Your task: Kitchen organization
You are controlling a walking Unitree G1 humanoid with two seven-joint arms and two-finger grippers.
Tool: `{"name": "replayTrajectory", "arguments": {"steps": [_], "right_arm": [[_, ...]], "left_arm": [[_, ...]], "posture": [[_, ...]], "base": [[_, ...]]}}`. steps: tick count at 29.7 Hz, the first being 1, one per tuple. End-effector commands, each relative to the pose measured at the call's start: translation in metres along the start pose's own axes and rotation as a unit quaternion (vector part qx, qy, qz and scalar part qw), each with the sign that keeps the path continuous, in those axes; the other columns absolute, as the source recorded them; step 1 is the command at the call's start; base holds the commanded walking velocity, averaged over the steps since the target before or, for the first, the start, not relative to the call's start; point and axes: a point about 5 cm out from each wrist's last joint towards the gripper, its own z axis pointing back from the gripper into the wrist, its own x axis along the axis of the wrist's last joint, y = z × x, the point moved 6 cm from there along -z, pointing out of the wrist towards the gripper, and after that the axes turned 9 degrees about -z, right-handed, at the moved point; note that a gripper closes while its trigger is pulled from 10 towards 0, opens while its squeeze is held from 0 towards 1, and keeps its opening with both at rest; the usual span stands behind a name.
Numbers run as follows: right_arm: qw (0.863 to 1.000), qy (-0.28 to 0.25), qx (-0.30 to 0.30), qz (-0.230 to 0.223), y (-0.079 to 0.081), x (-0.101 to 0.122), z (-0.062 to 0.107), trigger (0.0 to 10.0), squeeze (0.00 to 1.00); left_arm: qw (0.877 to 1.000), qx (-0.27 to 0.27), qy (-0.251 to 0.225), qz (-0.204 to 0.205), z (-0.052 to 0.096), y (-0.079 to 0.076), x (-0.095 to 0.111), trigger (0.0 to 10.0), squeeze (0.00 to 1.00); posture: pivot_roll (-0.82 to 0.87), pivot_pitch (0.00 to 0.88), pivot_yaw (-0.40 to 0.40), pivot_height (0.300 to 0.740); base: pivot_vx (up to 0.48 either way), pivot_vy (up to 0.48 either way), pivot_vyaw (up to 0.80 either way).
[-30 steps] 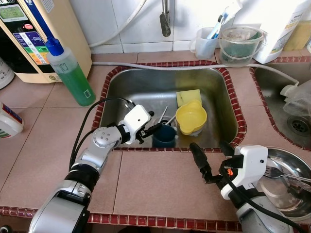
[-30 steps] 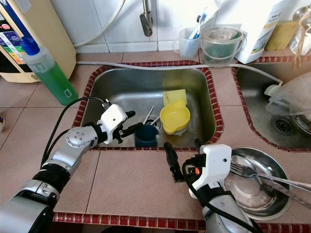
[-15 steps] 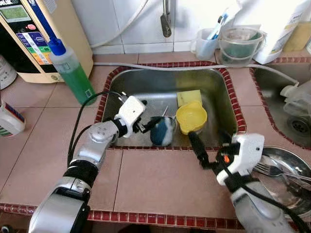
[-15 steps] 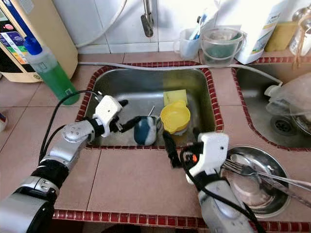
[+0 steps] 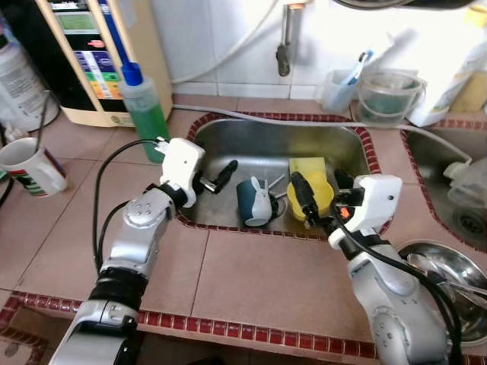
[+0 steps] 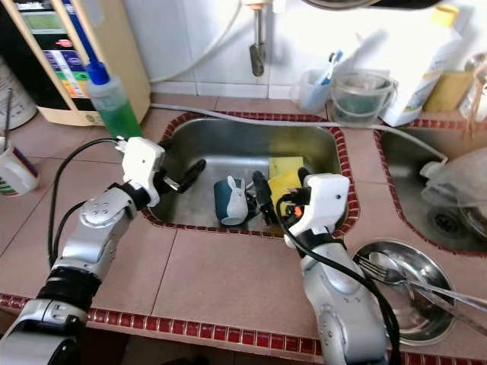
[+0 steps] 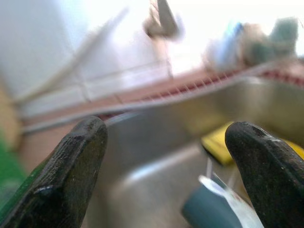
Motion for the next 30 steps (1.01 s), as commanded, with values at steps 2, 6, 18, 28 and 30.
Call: {"name": "replayTrajectory", "arguments": {"steps": [2,6,18,28,30], "right_arm": [[0.999,-0.012,-0.003,0.035,-0.003,0.001,-0.010,10.0,0.00],[0.997,-0.022,-0.019,0.074,-0.011,-0.002,-0.019,10.0,0.00],[0.995,-0.024,-0.018,0.092,-0.014,-0.009,-0.029,10.0,0.00],[0.993,-0.053,-0.033,0.102,-0.024,-0.001,-0.041,10.0,0.00],[0.992,-0.056,-0.035,0.103,-0.024,0.000,-0.042,10.0,0.00]], "left_arm": [[0.998,0.046,-0.023,0.030,0.009,0.008,0.010,10.0,0.00],[0.995,0.069,-0.038,0.053,0.016,0.005,0.015,10.0,0.00],[0.992,0.097,-0.028,0.070,0.024,0.005,0.013,10.0,0.00],[0.992,0.101,-0.025,0.074,0.025,0.006,0.016,10.0,0.00],[0.992,0.101,-0.022,0.075,0.026,0.005,0.015,10.0,0.00]], "posture": [[-0.08,0.007,0.030,0.740],[-0.06,0.000,0.013,0.740],[-0.05,0.000,-0.001,0.740],[-0.05,0.000,0.011,0.740],[-0.05,0.000,0.013,0.740]], "base": [[0.000,0.000,0.00],[0.000,0.000,0.00],[0.000,-0.104,0.00],[0.000,-0.349,0.00],[0.000,-0.352,0.00]]}}
